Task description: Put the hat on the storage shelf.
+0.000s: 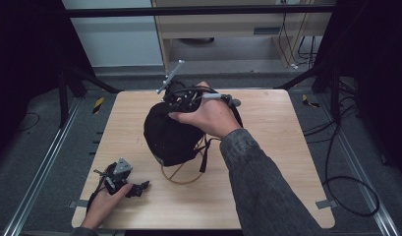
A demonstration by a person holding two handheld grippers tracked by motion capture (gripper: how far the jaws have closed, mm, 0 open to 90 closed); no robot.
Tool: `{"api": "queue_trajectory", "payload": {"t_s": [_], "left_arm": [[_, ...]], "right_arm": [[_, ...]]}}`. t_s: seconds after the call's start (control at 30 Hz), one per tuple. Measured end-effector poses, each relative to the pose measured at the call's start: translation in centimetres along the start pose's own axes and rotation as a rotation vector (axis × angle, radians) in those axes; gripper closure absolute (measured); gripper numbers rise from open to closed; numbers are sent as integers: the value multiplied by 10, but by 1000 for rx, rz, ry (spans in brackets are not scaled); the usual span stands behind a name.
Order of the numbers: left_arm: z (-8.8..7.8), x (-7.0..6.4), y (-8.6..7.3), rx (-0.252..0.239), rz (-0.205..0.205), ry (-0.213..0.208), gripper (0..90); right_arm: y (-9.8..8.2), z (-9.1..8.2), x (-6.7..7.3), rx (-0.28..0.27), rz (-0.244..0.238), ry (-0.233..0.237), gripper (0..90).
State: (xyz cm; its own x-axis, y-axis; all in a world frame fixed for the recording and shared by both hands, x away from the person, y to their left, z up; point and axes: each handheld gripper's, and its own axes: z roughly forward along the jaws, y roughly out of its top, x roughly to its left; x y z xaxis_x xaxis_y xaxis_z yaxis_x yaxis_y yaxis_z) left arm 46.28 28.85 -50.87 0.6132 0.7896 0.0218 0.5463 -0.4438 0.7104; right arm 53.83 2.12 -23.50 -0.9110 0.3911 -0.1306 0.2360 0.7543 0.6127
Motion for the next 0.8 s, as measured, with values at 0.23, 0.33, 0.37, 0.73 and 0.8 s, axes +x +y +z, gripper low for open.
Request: {"api": "queue_trajectory", "payload": {"t_s": [0.23, 0.33, 0.37, 0.73, 0.8], "left_arm": [[0, 0, 0, 0, 0, 0, 0], [0, 0, 0, 0, 0, 0, 0], [0, 0, 0, 0, 0, 0, 0], [0, 0, 0, 0, 0, 0, 0], [0, 0, 0, 0, 0, 0, 0]], "right_arm": [[0, 1, 0, 0, 7, -2, 688], [0, 1, 0, 0, 8, -2, 683], [0, 1, 0, 0, 9, -3, 680], [-2, 1, -1, -4, 18, -6, 643], [-3, 1, -1, -6, 20, -6, 630]]}}
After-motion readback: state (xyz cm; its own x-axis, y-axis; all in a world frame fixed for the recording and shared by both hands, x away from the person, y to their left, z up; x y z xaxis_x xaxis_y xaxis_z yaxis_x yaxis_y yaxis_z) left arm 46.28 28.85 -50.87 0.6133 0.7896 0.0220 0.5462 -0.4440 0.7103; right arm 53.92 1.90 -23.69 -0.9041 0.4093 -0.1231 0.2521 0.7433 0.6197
